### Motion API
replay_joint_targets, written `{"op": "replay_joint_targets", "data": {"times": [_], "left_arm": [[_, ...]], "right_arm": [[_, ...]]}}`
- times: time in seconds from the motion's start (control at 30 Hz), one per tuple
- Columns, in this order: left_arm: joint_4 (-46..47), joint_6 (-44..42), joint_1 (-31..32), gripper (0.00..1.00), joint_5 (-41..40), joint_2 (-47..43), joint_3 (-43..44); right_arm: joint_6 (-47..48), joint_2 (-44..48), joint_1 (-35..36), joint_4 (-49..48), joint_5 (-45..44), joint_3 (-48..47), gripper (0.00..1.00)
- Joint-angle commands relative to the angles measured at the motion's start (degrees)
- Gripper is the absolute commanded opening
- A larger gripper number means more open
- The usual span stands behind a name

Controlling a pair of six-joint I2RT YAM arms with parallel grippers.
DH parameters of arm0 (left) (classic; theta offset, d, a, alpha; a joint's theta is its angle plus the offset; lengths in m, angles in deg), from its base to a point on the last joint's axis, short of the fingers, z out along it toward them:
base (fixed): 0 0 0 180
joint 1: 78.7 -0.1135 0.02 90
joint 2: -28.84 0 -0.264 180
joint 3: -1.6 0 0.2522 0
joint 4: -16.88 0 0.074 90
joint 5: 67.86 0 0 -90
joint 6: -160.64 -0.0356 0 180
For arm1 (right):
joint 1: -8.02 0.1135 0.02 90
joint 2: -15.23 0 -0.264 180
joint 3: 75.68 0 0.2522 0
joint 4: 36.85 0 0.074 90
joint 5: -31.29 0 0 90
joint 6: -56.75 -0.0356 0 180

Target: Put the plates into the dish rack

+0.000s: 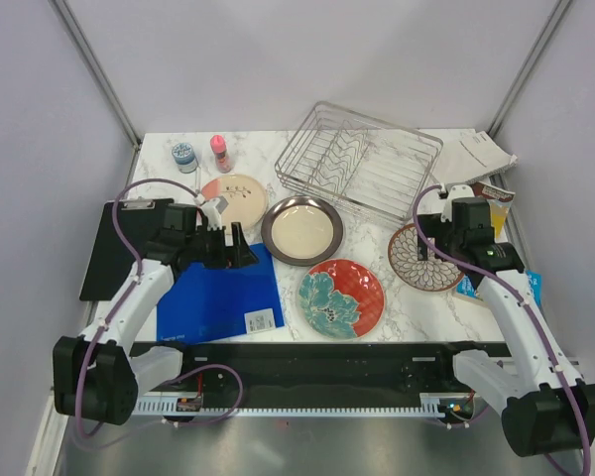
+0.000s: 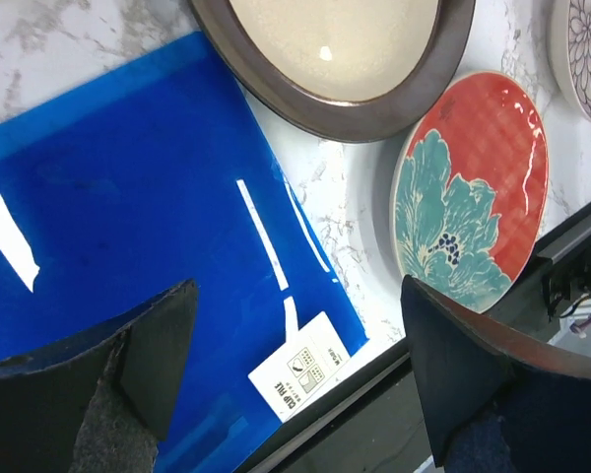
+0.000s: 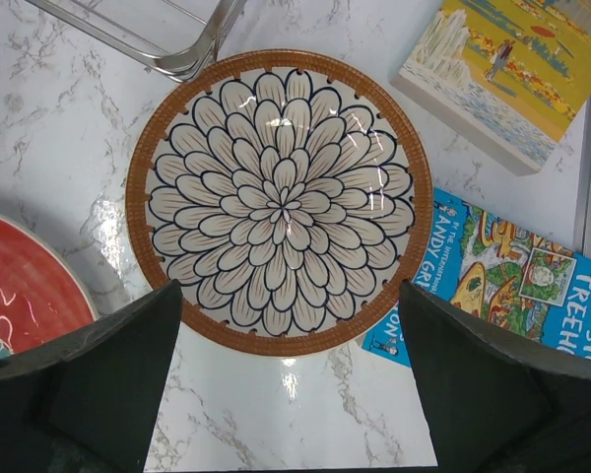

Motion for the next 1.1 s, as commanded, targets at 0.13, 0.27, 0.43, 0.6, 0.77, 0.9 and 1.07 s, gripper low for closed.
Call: {"op": "replay_joint_targets", "data": {"times": [0.13,0.27,0.43,0.6,0.77,0.9,1.07], "left_arm": [[5.0,5.1,10.8,0.89,0.4,5.1,-2.9],[7.1,7.7,16.1,0.88,0.0,8.7,-2.2],[11.9,12.4,21.0,0.83,-0.5,15.4,-1.1],[14.9,14.7,26.6,0.82,-1.1,21.5,2.4],[16.5,16.4,27.8,0.77,-0.4,29.1,8.1],[16.5,17.9,27.8,0.65,1.2,32.6,9.8],[19.7,19.9,28.1,0.50,4.1,35.6,8.5]], "right_arm": [[4.8,3.4,-0.1,-4.6,18.5,2.3,0.98],[3.9,2.9,-0.1,-9.1,30.0,4.3,0.98],[7.5,-3.5,-0.1,-6.6,38.3,2.4,0.98],[13.0,-7.3,-0.1,-2.3,42.8,0.3,0.98],[14.0,-7.3,-0.2,-1.1,42.6,0.0,0.98],[14.1,-7.7,-0.2,-0.8,43.0,-0.2,0.98],[14.9,-9.1,-0.1,-0.5,44.3,-0.5,0.98]]}}
